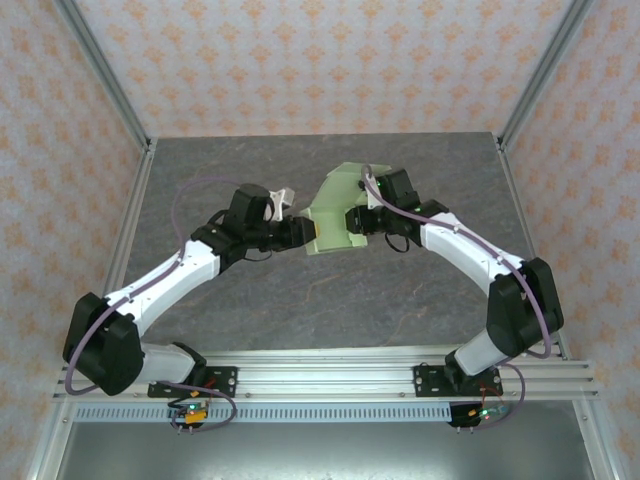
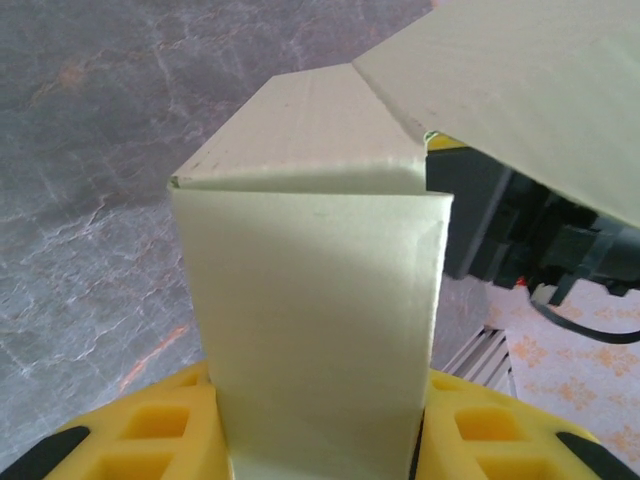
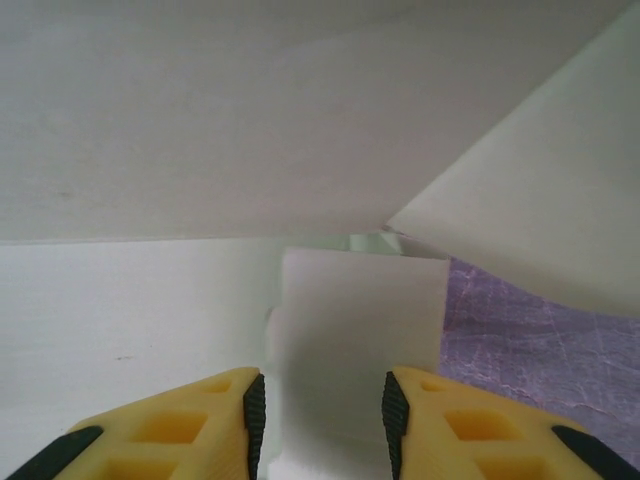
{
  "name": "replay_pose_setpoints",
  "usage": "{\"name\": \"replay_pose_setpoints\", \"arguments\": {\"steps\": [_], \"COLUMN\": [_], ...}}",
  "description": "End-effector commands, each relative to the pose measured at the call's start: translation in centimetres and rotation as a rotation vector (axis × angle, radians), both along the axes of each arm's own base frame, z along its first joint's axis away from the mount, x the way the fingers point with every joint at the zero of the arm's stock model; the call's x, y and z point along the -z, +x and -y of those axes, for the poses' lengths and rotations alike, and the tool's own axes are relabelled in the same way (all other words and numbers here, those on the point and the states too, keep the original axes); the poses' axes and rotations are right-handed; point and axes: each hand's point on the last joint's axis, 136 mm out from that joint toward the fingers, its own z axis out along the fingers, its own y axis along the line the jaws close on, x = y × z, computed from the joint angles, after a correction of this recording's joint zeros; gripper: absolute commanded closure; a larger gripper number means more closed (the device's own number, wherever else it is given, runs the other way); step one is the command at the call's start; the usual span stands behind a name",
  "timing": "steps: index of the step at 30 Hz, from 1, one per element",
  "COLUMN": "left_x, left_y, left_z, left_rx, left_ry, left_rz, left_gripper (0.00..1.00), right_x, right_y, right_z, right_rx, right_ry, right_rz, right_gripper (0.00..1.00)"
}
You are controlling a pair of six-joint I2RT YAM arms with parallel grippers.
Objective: Fold the paper box
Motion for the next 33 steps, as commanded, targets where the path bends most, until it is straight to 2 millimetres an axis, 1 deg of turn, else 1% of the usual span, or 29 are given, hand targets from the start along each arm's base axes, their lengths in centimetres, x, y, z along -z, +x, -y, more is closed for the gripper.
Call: {"name": "replay_pose_setpoints", "arguments": {"steps": [1, 4, 7, 9, 12, 16, 20, 25, 28, 31, 33], "left_x": [-0.3, 0.7, 1.7, 2.1, 2.3, 2.5, 2.7, 2.4, 2.5, 2.8, 2.9], "left_y": [0.3, 0.5, 0.8, 0.9, 1.1, 0.9, 0.7, 0.5, 0.3, 0.2, 0.2], "left_z": [0.5, 0.2, 0.1, 0.0, -0.2, -0.2, -0.3, 0.1, 0.4, 0.9, 1.1], "left_rx": [0.03, 0.015, 0.013, 0.011, -0.001, 0.004, 0.006, 0.016, 0.027, 0.038, 0.036], "left_ry": [-0.001, 0.027, 0.064, 0.081, 0.091, 0.1, 0.102, 0.083, 0.07, 0.054, 0.044], "left_rz": [0.053, 0.041, 0.024, 0.019, 0.024, 0.019, 0.009, 0.01, -0.003, -0.021, -0.025], "left_gripper": [0.68, 0.68, 0.69, 0.69, 0.69, 0.69, 0.69, 0.69, 0.69, 0.69, 0.69], "right_x": [2.4, 2.0, 0.7, 0.0, -0.5, 0.1, 0.9, 2.2, 3.0, 3.3, 3.8], "right_y": [0.2, -0.1, -1.0, -1.2, -1.3, -1.7, -1.8, -1.3, -0.7, -0.5, -0.2], "right_z": [1.6, 0.9, -0.5, -0.3, 1.3, 2.5, 2.8, 2.4, 1.7, 0.7, 0.6], "right_rx": [0.062, 0.051, 0.02, 0.039, 0.092, 0.11, 0.12, 0.104, 0.081, 0.052, 0.058], "right_ry": [-0.068, -0.018, 0.068, 0.079, 0.036, 0.02, 0.028, 0.037, 0.067, 0.114, 0.111], "right_rz": [-0.019, -0.037, -0.042, -0.028, 0.012, 0.014, 0.002, -0.014, -0.029, -0.053, -0.065], "right_gripper": [0.6, 0.61, 0.61, 0.61, 0.59, 0.59, 0.59, 0.6, 0.61, 0.6, 0.6]}}
